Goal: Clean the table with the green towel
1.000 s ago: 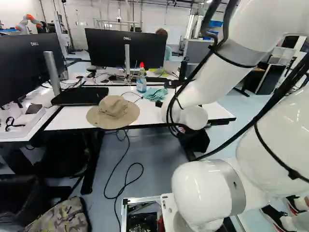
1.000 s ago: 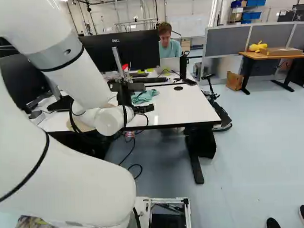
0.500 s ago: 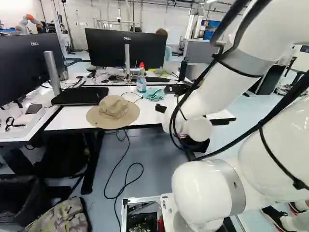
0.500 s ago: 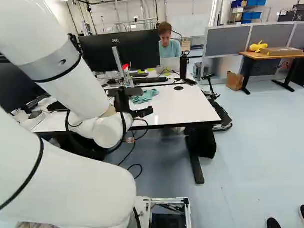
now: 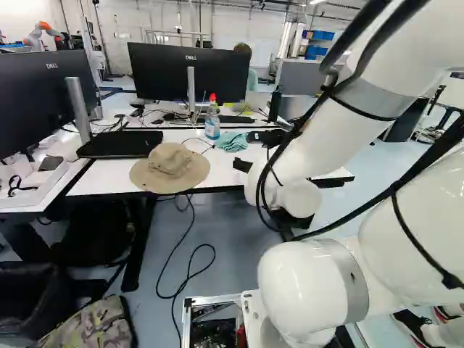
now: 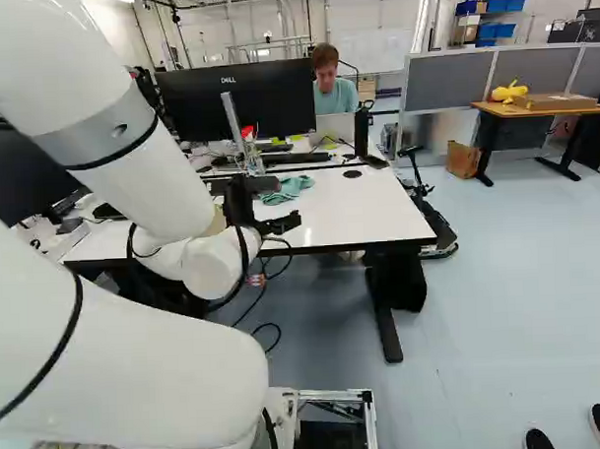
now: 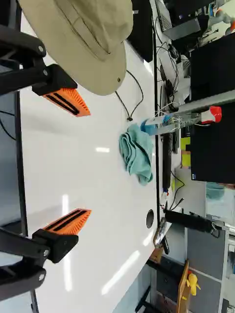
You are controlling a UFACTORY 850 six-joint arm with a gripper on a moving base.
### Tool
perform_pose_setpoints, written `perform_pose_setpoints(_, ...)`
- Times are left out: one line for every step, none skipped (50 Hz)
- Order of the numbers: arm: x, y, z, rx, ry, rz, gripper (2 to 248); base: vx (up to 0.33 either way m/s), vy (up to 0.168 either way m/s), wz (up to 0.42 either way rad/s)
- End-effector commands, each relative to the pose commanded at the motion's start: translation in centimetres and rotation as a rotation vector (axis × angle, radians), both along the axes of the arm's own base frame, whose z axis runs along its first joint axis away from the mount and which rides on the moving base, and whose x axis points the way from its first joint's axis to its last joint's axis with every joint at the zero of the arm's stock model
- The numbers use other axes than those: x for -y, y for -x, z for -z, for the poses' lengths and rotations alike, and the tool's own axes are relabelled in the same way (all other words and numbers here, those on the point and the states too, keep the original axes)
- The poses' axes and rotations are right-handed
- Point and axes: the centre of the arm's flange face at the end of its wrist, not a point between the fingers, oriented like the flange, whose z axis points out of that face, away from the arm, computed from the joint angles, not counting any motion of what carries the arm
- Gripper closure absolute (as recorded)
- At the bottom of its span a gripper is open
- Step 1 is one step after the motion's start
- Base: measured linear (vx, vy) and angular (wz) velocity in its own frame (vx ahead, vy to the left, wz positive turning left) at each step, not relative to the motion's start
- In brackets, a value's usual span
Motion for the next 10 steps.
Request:
perform_pose_setpoints(0.0, 0.0, 0.0, 0.0, 0.0, 0.0, 3, 0.0, 0.0, 0.0)
perform_pose_setpoints(0.0, 0.0, 0.0, 0.0, 0.0, 0.0, 3, 0.0, 0.0, 0.0)
perform_pose_setpoints(0.0, 0.0, 0.0, 0.0, 0.0, 0.0, 3, 0.0, 0.0, 0.0)
perform_pose_setpoints(0.0, 0.0, 0.0, 0.0, 0.0, 0.0, 3, 0.0, 0.0, 0.0)
perform_pose_setpoints(0.0, 0.0, 0.0, 0.0, 0.0, 0.0, 3, 0.0, 0.0, 0.0)
perform_pose_setpoints(0.0, 0.0, 0.0, 0.0, 0.0, 0.0, 3, 0.0, 0.0, 0.0)
perform_pose_setpoints(0.0, 0.0, 0.0, 0.0, 0.0, 0.0, 3, 0.0, 0.0, 0.0)
perform_pose_setpoints(0.0, 0.0, 0.0, 0.0, 0.0, 0.0, 3, 0.0, 0.0, 0.0)
perform_pose_setpoints(0.0, 0.0, 0.0, 0.0, 0.0, 0.0, 3, 0.0, 0.0, 0.0)
perform_pose_setpoints(0.0, 0.0, 0.0, 0.0, 0.0, 0.0, 3, 0.0, 0.0, 0.0)
